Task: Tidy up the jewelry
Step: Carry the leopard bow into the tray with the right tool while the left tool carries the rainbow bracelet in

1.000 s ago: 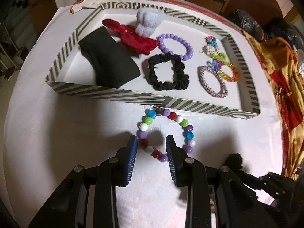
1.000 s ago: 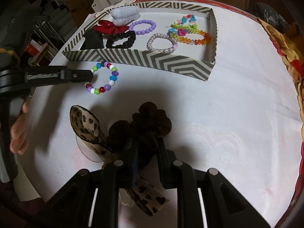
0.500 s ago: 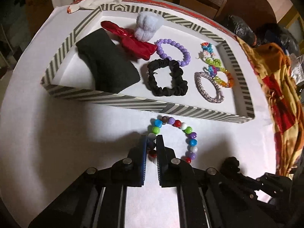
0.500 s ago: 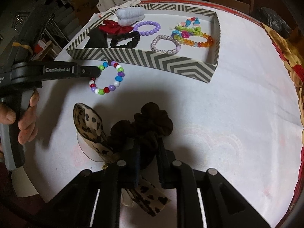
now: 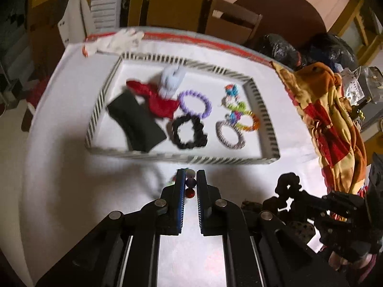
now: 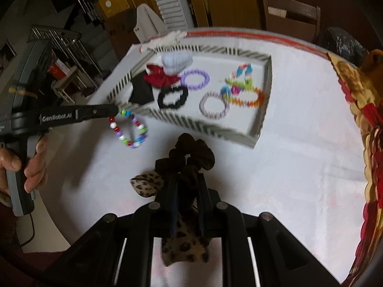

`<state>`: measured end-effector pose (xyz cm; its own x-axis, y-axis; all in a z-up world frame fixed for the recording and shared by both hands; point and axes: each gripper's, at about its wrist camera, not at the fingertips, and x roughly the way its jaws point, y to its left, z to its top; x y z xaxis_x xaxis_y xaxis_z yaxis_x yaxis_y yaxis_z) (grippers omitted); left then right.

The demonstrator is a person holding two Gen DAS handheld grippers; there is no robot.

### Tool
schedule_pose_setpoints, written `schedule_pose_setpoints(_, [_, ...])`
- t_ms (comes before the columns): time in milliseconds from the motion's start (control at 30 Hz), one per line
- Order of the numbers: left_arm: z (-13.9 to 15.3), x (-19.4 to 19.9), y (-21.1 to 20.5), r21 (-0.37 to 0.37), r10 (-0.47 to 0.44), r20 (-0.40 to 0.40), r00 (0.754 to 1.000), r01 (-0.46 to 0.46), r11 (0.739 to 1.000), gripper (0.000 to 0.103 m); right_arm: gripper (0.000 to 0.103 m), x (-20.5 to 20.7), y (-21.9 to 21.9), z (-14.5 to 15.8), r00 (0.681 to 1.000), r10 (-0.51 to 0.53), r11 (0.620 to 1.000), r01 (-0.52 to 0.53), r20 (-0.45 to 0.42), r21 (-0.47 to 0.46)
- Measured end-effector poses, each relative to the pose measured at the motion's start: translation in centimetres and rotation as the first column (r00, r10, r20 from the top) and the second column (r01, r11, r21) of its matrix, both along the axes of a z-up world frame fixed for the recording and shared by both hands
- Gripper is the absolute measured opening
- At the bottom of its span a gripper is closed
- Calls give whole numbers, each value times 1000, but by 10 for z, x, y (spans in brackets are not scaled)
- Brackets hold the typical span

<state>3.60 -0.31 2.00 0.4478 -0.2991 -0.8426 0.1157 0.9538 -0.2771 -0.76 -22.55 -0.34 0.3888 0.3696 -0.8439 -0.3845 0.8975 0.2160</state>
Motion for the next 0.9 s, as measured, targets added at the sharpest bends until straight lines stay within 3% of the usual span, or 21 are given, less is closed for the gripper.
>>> schedule_pose_setpoints(200, [30, 15, -2, -2, -9, 60, 998, 9, 1000, 0, 14, 19, -8, 30, 998, -32, 999, 31, 61, 22])
schedule_pose_setpoints(433, [39, 43, -28, -15, -37, 85, 996, 38, 999, 0, 14, 57, -23, 48, 986, -119, 993, 119, 119, 8])
schedule_pose_setpoints(733, [8, 79, -63, -50, -60, 27, 998, 61, 997, 0, 14, 130, -25, 45, 972, -192, 981, 194, 133, -6])
schedule_pose_setpoints(900, [-27, 93, -61, -12, -29, -37, 999, 29, 1000, 0, 14, 172, -11, 33, 977, -185, 983, 184, 104, 18])
